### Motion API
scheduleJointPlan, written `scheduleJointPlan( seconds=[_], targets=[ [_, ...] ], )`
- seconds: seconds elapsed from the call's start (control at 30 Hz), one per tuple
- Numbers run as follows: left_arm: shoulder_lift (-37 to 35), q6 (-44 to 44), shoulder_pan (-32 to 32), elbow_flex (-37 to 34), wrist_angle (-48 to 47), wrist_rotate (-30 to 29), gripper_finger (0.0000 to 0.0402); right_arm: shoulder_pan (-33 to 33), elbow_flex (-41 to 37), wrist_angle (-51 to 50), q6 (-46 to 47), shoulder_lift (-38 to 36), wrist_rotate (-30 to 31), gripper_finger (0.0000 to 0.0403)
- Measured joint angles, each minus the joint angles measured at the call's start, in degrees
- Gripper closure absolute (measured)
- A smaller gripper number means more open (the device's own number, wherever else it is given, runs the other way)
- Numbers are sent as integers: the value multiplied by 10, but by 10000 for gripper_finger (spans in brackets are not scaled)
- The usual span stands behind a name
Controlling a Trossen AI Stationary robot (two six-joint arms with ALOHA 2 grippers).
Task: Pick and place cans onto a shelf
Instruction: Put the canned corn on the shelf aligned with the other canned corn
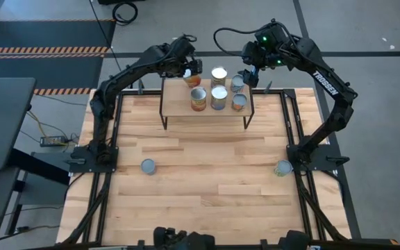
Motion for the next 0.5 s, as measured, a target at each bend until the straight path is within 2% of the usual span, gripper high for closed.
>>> scheduleJointPlan(
  seconds=[0.5],
  targets=[
    [0, 5, -17, -5, 19, -33, 79, 0, 0, 1, 30, 0, -11, 57]
  ],
)
